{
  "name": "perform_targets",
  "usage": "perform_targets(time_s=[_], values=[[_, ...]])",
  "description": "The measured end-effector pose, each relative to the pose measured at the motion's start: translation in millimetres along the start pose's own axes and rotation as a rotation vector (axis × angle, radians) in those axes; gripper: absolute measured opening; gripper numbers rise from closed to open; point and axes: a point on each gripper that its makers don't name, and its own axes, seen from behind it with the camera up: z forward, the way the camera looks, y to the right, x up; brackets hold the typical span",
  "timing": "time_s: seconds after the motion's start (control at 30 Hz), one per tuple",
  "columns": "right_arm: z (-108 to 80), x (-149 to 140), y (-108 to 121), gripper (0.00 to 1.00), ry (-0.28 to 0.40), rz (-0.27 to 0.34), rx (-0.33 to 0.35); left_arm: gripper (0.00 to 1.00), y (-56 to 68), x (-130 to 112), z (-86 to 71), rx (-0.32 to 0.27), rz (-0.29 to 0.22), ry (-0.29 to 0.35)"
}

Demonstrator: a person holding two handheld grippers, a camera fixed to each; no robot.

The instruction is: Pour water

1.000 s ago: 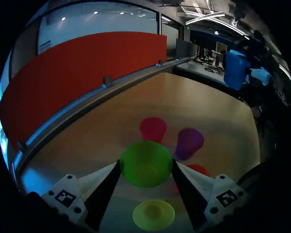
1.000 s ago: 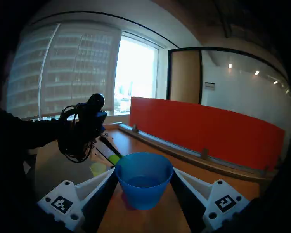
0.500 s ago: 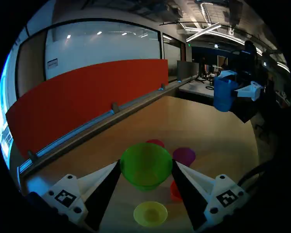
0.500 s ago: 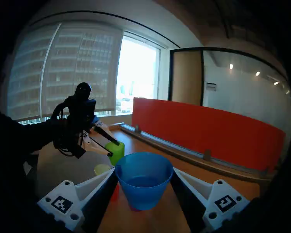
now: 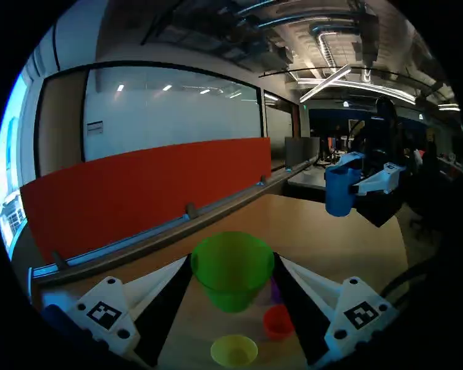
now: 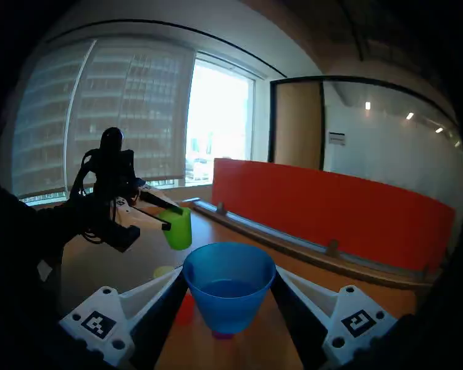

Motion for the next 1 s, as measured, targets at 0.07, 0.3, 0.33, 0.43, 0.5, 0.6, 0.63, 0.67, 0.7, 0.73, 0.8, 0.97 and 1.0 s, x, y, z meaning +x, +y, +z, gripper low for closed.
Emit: perform_targets(time_s=[0.07, 0.3, 0.33, 0.43, 0.5, 0.6, 0.63, 0.67, 0.7, 0.73, 0.8, 0.97, 1.0], values=[[1.1, 2.1, -1.8, 0.91, 0.003, 0.0, 0.001, 0.9, 1.3, 7.1, -4.8, 0.006, 0.007, 0.028], [4.0, 7.3, -8.3, 0.91, 0.01, -0.006, 0.009, 0.9, 7.8, 19.6, -14.3, 0.011, -0.009, 0.078], [4.4, 7.5, -9.0, 0.91, 0.011, -0.006, 0.01, 0.9, 8.9, 21.3, -15.6, 0.011, -0.013, 0.086], [5.5, 7.7, -11.0, 0.91, 0.013, -0.005, 0.013, 0.9, 12.3, 26.5, -19.8, 0.008, -0.029, 0.11], [6.3, 8.1, -12.2, 0.91, 0.014, -0.005, 0.014, 0.9, 14.3, 29.2, -22.3, 0.006, -0.039, 0.124], [7.3, 10.2, -14.2, 0.91, 0.019, -0.006, 0.014, 0.9, 16.6, 31.6, -25.6, 0.005, -0.05, 0.139], [7.5, 11.4, -15.1, 0.91, 0.021, -0.005, 0.015, 0.9, 17.4, 32.3, -26.7, 0.005, -0.053, 0.145], [7.7, 12.6, -16.2, 0.91, 0.024, -0.004, 0.016, 0.9, 18.3, 33.1, -27.9, 0.005, -0.055, 0.151], [7.7, 13.4, -16.9, 0.91, 0.026, -0.003, 0.017, 0.9, 19.8, 34.1, -29.0, 0.003, -0.057, 0.157], [7.6, 14.0, -17.6, 0.91, 0.028, -0.002, 0.018, 0.9, 21.5, 35.2, -30.2, 0.001, -0.059, 0.163], [7.6, 15.3, -18.9, 0.91, 0.03, 0.0, 0.02, 0.9, 24.9, 37.6, -32.3, -0.005, -0.066, 0.175], [8.1, 17.7, -21.3, 0.91, 0.034, -0.002, 0.02, 0.9, 29.1, 43.0, -37.0, -0.012, -0.089, 0.202], [8.2, 18.0, -21.5, 0.91, 0.035, -0.002, 0.021, 0.9, 29.0, 42.9, -37.9, -0.01, -0.092, 0.203]])
